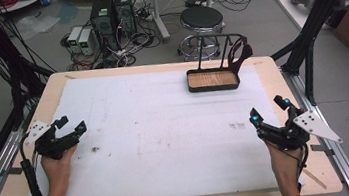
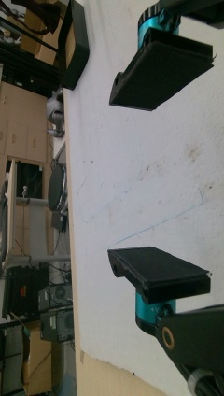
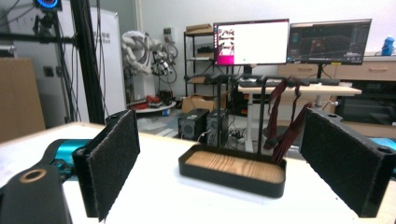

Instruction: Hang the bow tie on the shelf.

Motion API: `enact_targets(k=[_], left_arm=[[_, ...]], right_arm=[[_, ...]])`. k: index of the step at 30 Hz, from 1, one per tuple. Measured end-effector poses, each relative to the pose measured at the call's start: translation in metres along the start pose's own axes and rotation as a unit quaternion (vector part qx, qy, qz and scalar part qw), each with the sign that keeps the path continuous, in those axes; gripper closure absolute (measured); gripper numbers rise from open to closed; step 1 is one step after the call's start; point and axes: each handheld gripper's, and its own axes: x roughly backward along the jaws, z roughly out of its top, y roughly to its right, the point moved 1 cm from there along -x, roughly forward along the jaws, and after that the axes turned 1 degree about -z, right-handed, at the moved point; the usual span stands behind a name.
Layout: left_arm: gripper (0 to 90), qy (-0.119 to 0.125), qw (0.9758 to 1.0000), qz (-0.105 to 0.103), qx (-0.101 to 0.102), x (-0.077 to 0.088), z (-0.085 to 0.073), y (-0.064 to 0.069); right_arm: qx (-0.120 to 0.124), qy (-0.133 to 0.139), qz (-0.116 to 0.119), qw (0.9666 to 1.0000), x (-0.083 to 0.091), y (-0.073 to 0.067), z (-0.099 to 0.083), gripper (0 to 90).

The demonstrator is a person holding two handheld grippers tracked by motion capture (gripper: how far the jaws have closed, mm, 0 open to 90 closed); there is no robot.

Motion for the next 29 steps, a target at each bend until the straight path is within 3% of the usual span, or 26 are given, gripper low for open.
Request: enact_targets(k=[14, 20, 29], left_arm=[[22.1, -0.002, 1.0000, 0.000, -0.001, 0.000, 0.000, 0.000], [22.1, -0.002, 1.0000, -0.001, -0.001, 0.000, 0.000, 0.000], [22.1, -0.003, 1.0000, 0.000, -0.001, 0.000, 0.000, 0.000]], right_arm=[[0.013, -0.050, 0.023, 0.9984, -0.008, -0.018, -0.052, 11.6], [0.003, -0.104, 0.028, 0.9942, -0.015, -0.022, -0.074, 11.6], [0.002, -0.102, 0.028, 0.9944, -0.015, -0.023, -0.076, 11.6]])
